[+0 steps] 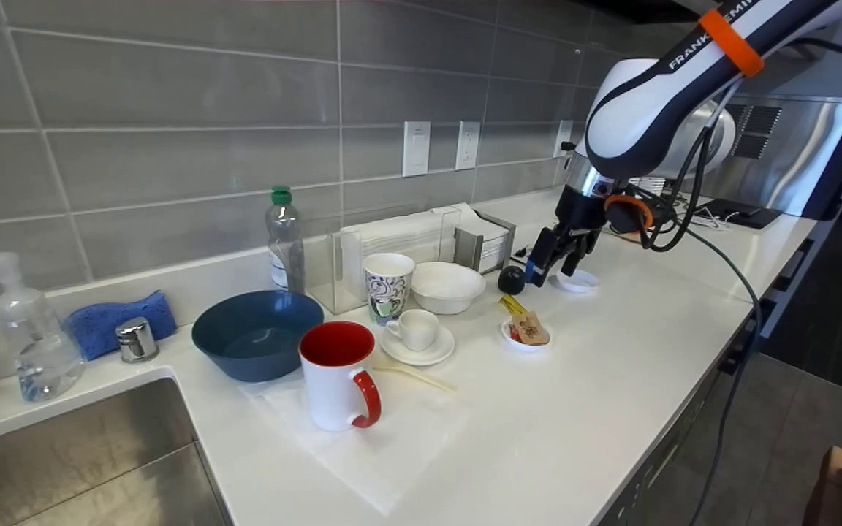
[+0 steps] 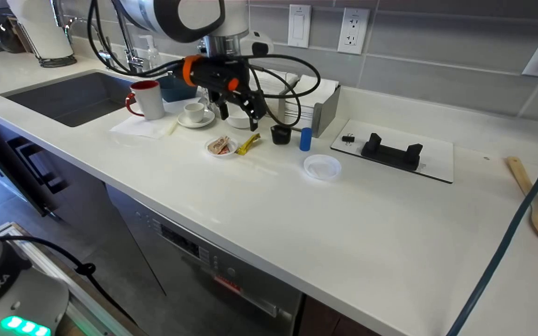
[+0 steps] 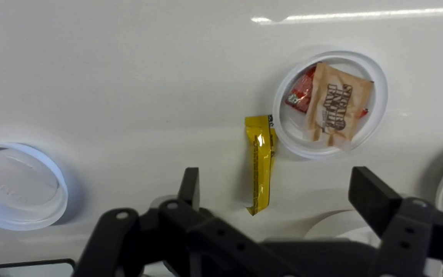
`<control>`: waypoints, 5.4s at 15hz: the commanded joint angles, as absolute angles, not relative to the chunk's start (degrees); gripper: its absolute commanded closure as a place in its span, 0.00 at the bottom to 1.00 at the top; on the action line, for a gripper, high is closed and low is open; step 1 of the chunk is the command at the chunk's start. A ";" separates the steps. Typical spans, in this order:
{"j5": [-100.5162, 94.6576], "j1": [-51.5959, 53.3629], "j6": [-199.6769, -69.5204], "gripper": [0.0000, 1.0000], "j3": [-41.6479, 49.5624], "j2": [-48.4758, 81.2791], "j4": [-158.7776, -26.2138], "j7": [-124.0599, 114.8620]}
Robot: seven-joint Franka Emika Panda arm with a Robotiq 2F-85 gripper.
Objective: Put the yellow packet on the cup lid, then shift the lid to the right
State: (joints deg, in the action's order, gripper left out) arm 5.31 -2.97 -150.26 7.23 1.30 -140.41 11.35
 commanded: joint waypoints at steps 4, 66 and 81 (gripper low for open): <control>7.85 -3.30 -158.68 0.00 4.92 6.72 -139.48 10.14; 31.60 -10.16 -161.61 1.00 -10.09 1.10 -145.86 31.40; 39.38 -10.24 -170.78 1.00 -12.02 7.36 -144.75 38.14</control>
